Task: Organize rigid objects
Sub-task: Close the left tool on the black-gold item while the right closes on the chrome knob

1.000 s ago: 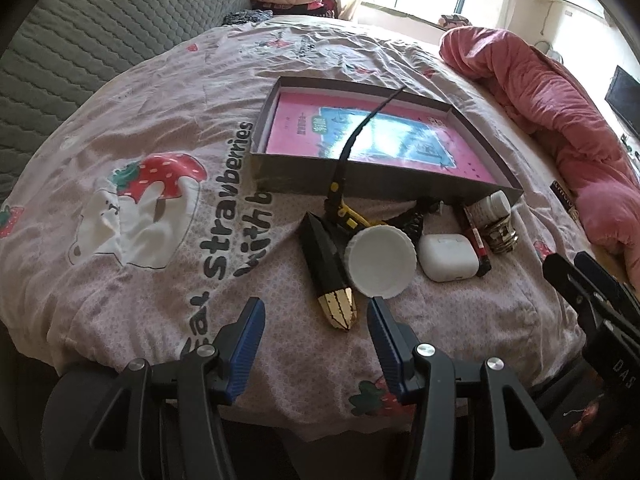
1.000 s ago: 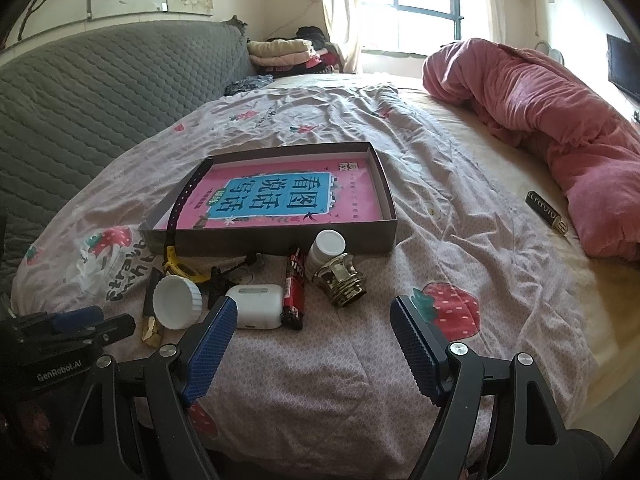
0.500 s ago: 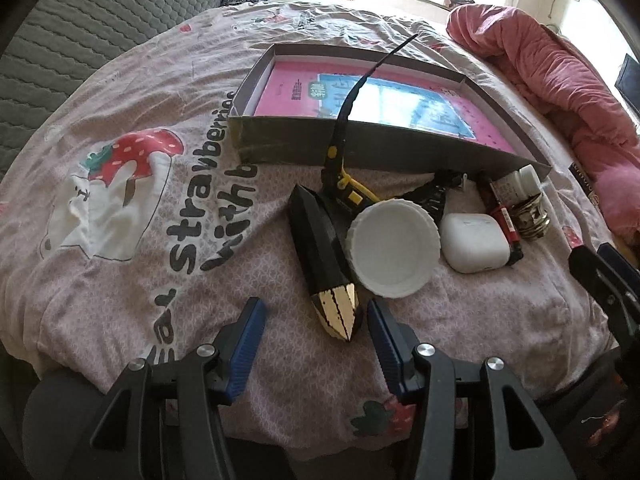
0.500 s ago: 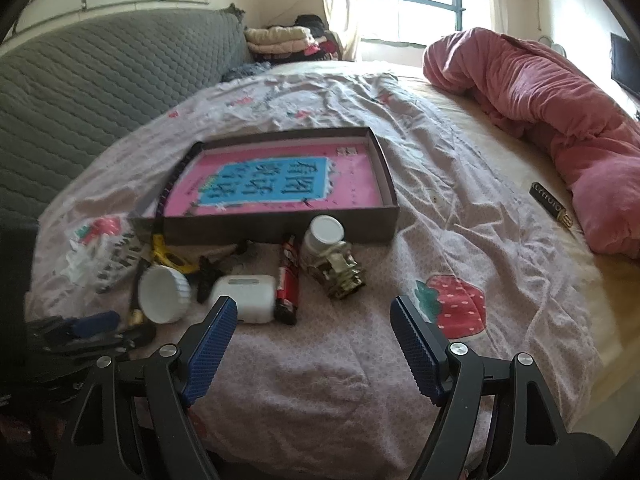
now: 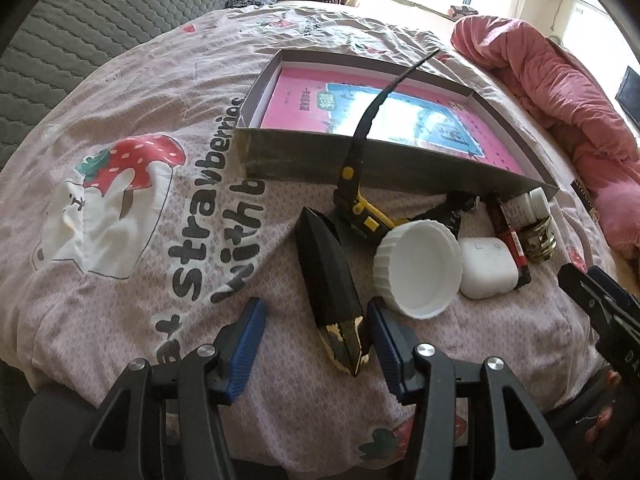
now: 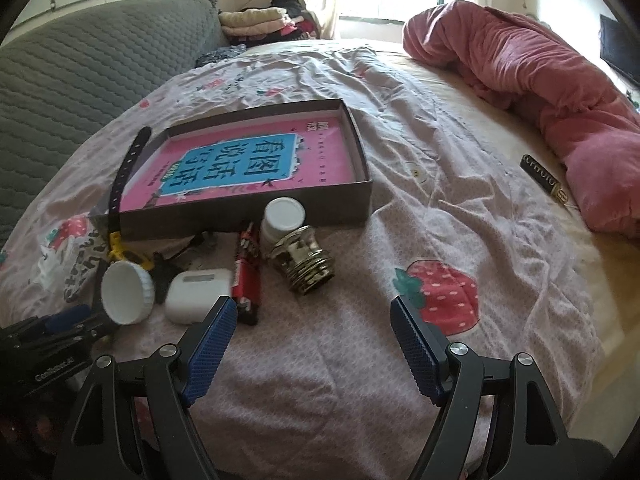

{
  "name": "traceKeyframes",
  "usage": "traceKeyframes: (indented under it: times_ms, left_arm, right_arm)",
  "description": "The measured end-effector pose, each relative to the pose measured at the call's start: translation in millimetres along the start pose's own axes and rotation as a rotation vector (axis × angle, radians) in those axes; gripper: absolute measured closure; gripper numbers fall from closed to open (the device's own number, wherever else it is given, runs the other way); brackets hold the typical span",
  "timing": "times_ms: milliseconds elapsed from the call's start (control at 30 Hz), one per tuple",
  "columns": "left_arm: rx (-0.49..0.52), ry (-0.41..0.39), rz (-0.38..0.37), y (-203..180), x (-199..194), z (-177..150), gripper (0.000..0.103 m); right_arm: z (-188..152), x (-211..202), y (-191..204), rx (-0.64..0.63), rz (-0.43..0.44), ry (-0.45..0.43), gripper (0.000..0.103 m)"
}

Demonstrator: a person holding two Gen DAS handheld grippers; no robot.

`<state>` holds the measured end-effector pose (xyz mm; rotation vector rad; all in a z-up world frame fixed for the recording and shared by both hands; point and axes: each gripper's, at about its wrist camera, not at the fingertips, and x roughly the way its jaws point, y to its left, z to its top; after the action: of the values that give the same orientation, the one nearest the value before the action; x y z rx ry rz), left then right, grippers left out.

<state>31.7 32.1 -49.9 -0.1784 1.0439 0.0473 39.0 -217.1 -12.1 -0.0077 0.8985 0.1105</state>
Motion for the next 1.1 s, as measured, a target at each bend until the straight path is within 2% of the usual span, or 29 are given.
traceKeyframes:
  times_ms: [233, 800, 1100]
  left_arm:
    - [-0.006, -0.012, -0.025, 5, 4, 6, 0.053]
    - [0.012, -0.045, -0.031, 4, 16, 15, 0.063]
    - [0.029, -0.070, -0.038, 7, 21, 24, 0.072]
  right_arm:
    - [8, 18, -11, 0.009, -0.020, 0.038, 0.023]
    - [19, 37, 1, -0.093, -0.024, 0.030, 0.024]
    - [22, 50, 9, -0.161, -0.044, 0.041, 0.037]
